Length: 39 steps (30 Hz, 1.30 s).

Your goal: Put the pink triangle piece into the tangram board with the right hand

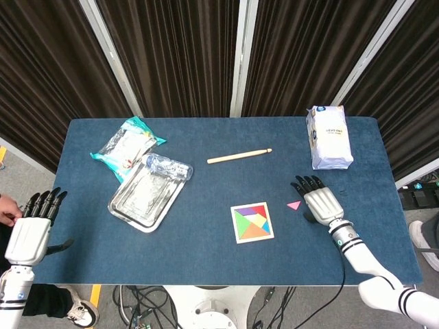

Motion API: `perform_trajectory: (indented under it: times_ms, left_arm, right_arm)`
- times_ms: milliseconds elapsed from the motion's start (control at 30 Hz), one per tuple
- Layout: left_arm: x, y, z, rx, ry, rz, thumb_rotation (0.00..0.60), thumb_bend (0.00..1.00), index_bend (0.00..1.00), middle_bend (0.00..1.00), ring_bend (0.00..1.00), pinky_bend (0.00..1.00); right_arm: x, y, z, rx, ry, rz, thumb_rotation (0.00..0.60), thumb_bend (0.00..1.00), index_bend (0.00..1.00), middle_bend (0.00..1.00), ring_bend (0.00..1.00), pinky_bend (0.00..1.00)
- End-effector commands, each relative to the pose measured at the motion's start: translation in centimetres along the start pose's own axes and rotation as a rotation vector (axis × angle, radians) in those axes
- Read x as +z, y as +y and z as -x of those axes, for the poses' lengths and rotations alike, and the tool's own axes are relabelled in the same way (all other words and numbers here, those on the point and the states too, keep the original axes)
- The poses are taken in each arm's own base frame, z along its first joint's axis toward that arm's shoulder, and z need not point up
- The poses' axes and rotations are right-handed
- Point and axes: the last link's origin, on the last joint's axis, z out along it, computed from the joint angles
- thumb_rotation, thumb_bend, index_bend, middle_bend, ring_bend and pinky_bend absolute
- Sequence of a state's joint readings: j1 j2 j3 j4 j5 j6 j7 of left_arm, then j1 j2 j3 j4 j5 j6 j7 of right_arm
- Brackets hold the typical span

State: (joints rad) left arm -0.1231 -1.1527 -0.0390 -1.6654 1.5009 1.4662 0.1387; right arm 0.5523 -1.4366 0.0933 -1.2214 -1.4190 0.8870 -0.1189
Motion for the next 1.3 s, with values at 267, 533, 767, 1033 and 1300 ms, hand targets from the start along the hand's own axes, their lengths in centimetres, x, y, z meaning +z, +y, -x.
perform_trajectory:
  times_ms: [267,533,767,1033,1300]
  left_arm:
    - [0.0,-0.1,0.0,-0.002,0.001,0.000,0.600,0.00,0.04,0.00,0.00,0.00]
    - [0.0,-0.2,0.1,-0.002,-0.003,-0.002,0.600,0.00,0.04,0.00,0.00,0.00]
    - [0.0,-0.3,0.0,-0.001,0.000,-0.002,0.600,0.00,0.04,0.00,0.00,0.00]
    - [-0.1,-0.3,0.1,-0.001,-0.005,-0.001,0.600,0.00,0.04,0.00,0.00,0.00]
    - [-0.1,-0.3,0.0,-0.002,-0.005,-0.002,0.600,0.00,0.04,0.00,0.00,0.00]
  right_arm:
    - [0.7,-0.5,0.0,-0.004,-0.006,-0.008,0.600,0.22,0.24,0.00,0.00,0.00]
    - [1.0,-0.8,0.3,-0.003,-0.008,-0.005,0.600,0.22,0.34,0.00,0.00,0.00]
    - [1.1,-1.0,0.5,-0.006,-0.011,-0.011,0.600,0.22,0.38,0.00,0.00,0.00]
    - [1.3,-1.2,0.5,-0.006,-0.011,-0.012,0.600,0.22,0.42,0.00,0.00,0.00]
    - [1.4,-1.1,0.6,-0.005,-0.013,-0.007,0.600,0.22,0.45,0.00,0.00,0.00]
